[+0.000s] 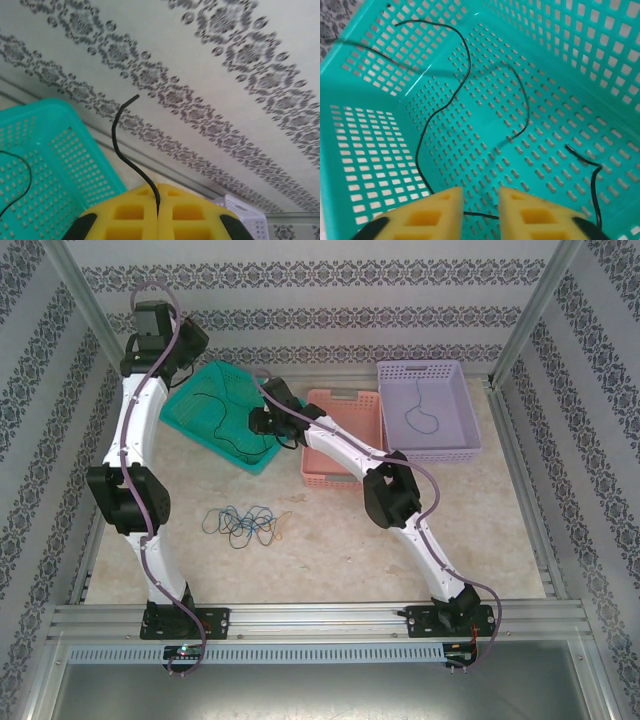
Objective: Untangle the cables
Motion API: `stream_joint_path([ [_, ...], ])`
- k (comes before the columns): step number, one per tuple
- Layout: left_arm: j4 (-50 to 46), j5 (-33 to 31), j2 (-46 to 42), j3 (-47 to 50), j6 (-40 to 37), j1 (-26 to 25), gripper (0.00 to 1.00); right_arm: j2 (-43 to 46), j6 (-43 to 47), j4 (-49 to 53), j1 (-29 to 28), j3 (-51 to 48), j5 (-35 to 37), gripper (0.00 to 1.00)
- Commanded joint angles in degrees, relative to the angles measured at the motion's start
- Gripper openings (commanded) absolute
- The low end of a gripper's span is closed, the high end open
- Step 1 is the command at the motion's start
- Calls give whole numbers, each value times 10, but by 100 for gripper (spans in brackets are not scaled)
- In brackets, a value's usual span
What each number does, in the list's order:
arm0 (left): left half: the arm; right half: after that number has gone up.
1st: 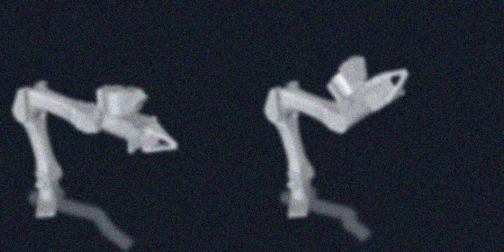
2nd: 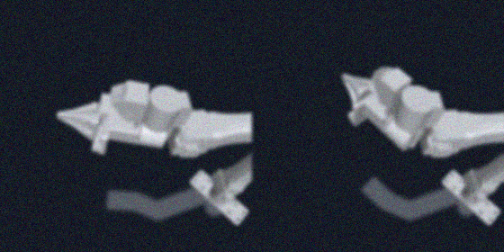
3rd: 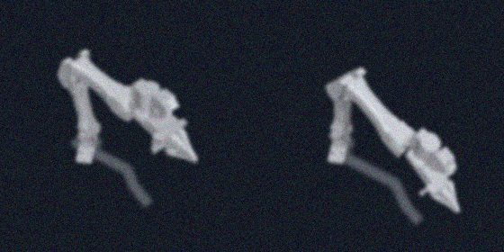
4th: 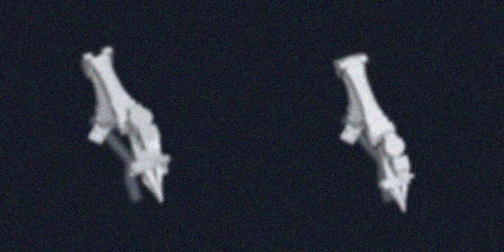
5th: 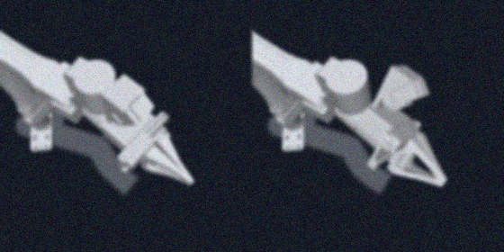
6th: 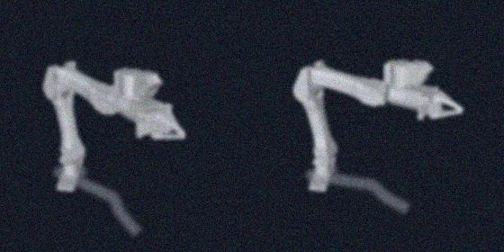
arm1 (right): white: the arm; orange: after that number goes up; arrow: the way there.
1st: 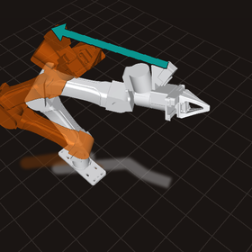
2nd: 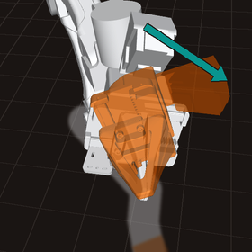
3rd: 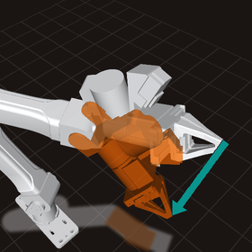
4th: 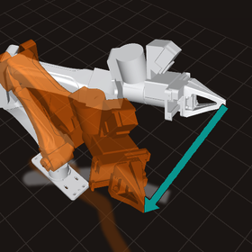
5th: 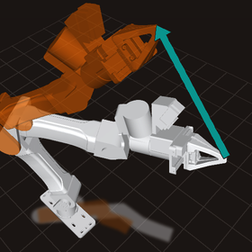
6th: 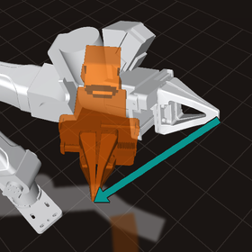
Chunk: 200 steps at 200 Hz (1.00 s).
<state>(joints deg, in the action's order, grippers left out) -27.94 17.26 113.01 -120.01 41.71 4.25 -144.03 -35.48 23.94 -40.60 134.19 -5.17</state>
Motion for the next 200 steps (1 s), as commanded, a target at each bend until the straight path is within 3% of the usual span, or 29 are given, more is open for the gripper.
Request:
stream_joint_path([
  [1,-8,-7,3,19,-18,8,0,69,19,7,1,-7,25,41],
  [24,-6,-4,15,37,-18,8,0,133,31,-1,-3,-56,53,53],
  [42,-31,-7,35,28,-22,9,0,182,36,3,-2,-90,69,55],
  [51,-42,-6,45,24,-23,8,5,206,40,2,-2,-110,73,55],
  [63,-53,5,57,21,-19,8,22,240,45,1,-2,-138,80,56],
  [79,-106,-2,78,-9,-17,8,63,281,50,-1,1,-175,80,56],
  [93,-178,-23,92,-55,-19,5,78,315,58,-3,2,-211,82,57],
  [97,-199,-31,93,-65,-19,4,89,325,60,-3,1,-221,83,57],
  [105,-229,-49,89,-78,-14,3,93,345,63,-5,2,-242,87,57],
  [109,-244,-55,85,-83,-12,3,100,355,64,-6,2,-255,90,57],
  [130,-281,-81,47,-68,-6,-3,100,403,61,-16,9,-315,93,57],
  [175,-364,-74,-13,-25,9,-12,100,480,66,-15,21,-404,94,57],
  [200,-390,-65,-70,69,28,-36,95,531,68,-11,25,-461,100,57],
])
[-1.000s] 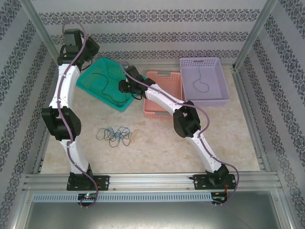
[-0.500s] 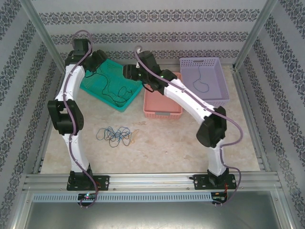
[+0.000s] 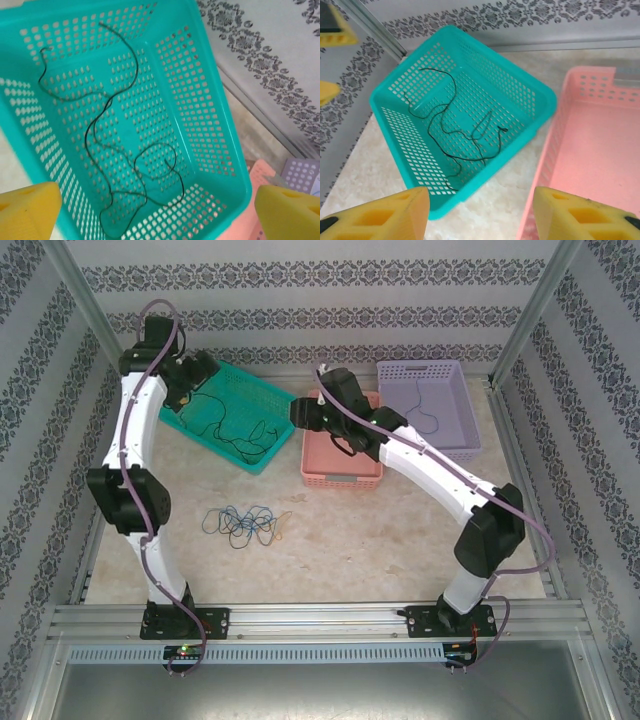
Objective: Untangle the cables
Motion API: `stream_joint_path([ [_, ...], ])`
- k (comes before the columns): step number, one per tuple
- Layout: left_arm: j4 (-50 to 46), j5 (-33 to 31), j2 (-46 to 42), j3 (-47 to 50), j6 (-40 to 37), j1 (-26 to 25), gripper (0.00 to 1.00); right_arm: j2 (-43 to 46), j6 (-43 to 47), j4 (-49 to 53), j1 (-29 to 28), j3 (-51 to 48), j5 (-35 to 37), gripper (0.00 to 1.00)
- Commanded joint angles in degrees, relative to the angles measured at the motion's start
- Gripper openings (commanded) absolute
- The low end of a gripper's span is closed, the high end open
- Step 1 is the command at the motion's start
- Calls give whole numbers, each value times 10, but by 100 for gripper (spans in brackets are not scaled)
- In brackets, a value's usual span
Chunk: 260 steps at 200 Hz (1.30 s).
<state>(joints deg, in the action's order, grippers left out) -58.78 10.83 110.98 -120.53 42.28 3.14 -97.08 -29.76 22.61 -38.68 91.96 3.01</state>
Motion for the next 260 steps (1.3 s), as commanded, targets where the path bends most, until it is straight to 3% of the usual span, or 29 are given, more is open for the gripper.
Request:
stream_joint_path([
  [1,-81,0,-53,81,23,-26,95,63,12,2,6,-41,18,57],
  [39,-21,68,-133,295,91,-67,87,152,3,15,15,-141,21,57],
  [68,-2,67,-118,330,93,-98,86,208,-9,20,18,-196,28,57],
  [108,50,40,-61,337,73,-103,81,254,-27,29,18,-239,31,57],
  [152,7,-22,-18,303,17,-103,53,290,-35,42,18,-268,40,57],
  [170,-3,-58,-27,312,-8,-101,45,299,-34,44,18,-277,43,57],
  [232,-41,-163,-76,342,-108,-93,2,300,-33,51,18,-279,33,57],
  [260,-64,-202,-80,354,-167,-93,0,298,-32,54,18,-277,27,57],
])
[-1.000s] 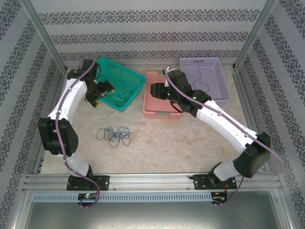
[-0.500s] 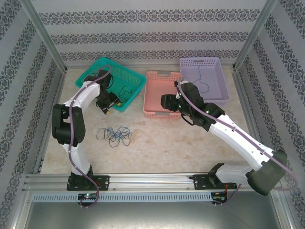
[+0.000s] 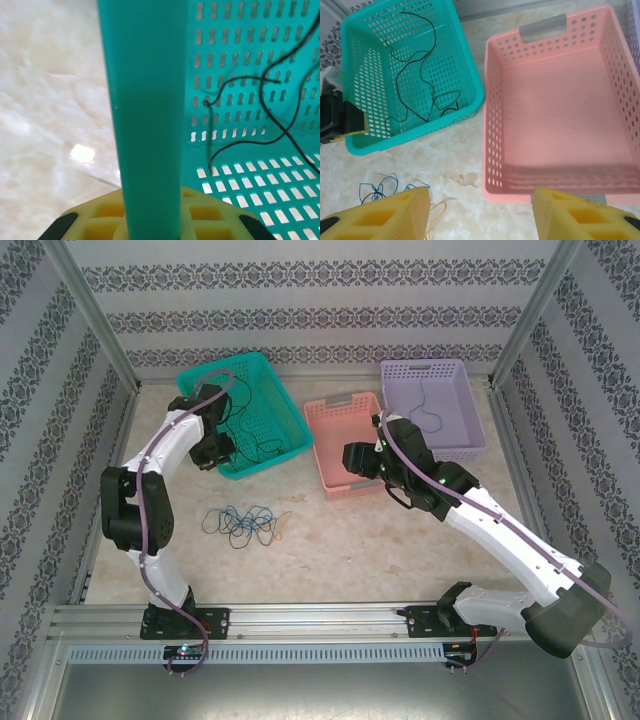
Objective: Untangle the cables
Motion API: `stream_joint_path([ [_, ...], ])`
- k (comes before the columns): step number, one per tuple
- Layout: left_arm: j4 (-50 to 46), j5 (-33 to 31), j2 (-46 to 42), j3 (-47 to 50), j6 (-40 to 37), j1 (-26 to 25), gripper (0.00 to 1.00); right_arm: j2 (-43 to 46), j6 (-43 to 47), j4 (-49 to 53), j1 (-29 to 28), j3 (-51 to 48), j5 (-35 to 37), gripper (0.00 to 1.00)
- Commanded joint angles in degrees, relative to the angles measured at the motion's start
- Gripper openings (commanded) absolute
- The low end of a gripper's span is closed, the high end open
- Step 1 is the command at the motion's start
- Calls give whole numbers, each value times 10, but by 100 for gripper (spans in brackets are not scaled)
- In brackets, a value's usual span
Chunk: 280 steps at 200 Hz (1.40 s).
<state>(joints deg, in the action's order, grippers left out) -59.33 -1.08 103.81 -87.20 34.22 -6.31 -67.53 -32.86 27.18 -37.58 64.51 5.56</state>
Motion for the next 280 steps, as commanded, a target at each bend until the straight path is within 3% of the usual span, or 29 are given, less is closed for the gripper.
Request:
stream_joint_path([
  [1,-59,-83,-8,22,-88,1,0,2,-2,8,7,-3,1,57],
  [50,-69,-124,-21,52,-140,13,0,1,0,13,6,-7,-5,56],
  [81,-48,-63,-30,61,-197,32,0,4,0,20,5,-13,-5,56],
  [132,-74,-45,18,20,-228,33,0,9,-6,24,4,-25,-7,56],
  [149,-85,-44,26,15,-210,33,33,7,-6,26,3,-25,-6,56],
  [168,-91,-58,9,20,-179,33,57,4,-2,25,1,-23,-5,56],
  [185,-96,-70,-24,25,-153,32,67,2,4,27,0,-24,-5,56],
  [208,-109,-67,-96,35,-87,32,71,-3,9,28,-15,-33,-7,55],
  [246,-76,61,-299,191,131,-3,71,-38,-70,-14,-83,-81,-36,53],
  [280,112,168,-493,424,328,-59,72,-113,-214,-125,-147,-113,-64,54],
])
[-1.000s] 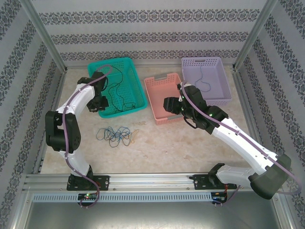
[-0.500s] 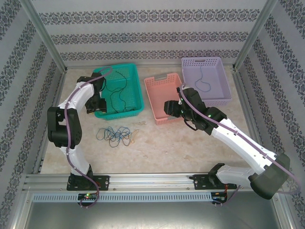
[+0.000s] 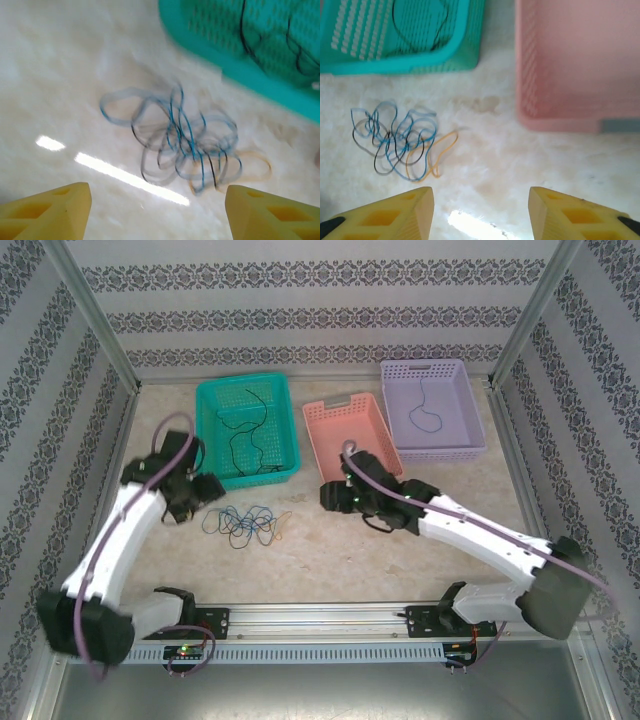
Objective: Untangle the cables
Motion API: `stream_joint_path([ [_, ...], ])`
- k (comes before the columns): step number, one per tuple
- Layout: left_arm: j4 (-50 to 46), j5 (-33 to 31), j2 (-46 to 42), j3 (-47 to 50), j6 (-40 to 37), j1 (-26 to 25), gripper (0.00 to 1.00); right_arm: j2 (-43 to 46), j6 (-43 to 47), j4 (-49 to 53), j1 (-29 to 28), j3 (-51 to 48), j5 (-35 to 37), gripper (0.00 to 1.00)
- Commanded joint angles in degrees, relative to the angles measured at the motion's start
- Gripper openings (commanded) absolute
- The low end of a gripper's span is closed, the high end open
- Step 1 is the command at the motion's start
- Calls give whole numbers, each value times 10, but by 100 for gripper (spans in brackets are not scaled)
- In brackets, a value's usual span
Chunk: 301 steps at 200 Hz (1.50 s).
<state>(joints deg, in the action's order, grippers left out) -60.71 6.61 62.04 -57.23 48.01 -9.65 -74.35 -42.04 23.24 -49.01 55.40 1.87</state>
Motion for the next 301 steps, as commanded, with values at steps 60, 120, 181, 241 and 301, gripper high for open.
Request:
stream_joint_path([
  [60,277,121,-169,272,247,-33,76,-189,-352,-172,-106,-11,48,50],
  [120,340,155,-113,296,212,-33,77,-294,-470,-255,-127,7,135,43],
  [181,368,169,-89,311,185,-33,76,-349,-481,-295,-130,27,167,33],
  [241,353,165,-89,317,187,-33,67,-335,-488,-274,-138,35,176,37],
  [301,338,155,-89,301,182,-34,62,-275,-497,-243,-152,24,183,55],
])
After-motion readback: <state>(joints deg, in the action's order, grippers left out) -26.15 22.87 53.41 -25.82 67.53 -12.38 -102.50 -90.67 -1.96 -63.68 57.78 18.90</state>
